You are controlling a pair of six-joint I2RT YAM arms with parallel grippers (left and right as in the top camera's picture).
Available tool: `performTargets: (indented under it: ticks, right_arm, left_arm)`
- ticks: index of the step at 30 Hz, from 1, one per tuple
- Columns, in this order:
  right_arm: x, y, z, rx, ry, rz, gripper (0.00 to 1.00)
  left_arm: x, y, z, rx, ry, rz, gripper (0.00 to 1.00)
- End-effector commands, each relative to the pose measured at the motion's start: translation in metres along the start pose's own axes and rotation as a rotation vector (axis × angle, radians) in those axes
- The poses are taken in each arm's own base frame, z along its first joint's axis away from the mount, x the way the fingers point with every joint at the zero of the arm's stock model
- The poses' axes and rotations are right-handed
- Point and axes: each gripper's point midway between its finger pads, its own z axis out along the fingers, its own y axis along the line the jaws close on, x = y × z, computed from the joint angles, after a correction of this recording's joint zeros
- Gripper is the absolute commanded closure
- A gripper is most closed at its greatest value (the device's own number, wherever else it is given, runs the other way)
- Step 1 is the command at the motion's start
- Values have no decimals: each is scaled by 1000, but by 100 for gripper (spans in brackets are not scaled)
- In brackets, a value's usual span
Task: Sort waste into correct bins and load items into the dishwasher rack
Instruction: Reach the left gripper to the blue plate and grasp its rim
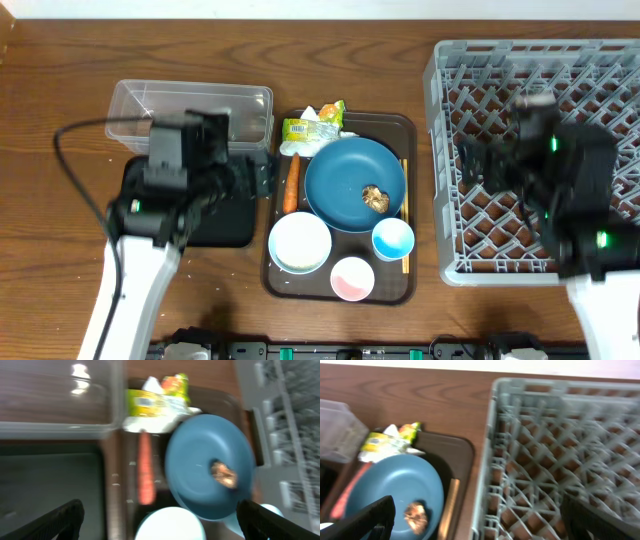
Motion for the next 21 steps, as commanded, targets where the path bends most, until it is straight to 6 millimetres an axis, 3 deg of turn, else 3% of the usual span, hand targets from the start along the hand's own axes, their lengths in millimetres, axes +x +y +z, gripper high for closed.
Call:
performTargets:
  ticks: [1,4,11,16,21]
  right_arm:
    - [-11,33,9,-206,52,0,1]
    - [3,47,23,-305,132,25,1]
    - [16,41,44,-284,200,43,1]
    - [12,26,50,-189,193,149,1]
    - [5,18,52,-158,165,197,1]
  left_arm:
    - [-2,-33,0,187,52,1,2]
    - [2,-36,6,215,86,-15,2]
    - [5,-37,10,222,107,-15,2]
    - [25,-15,26,-53,151,79,5]
    - [32,-20,62,-188,173,215,17]
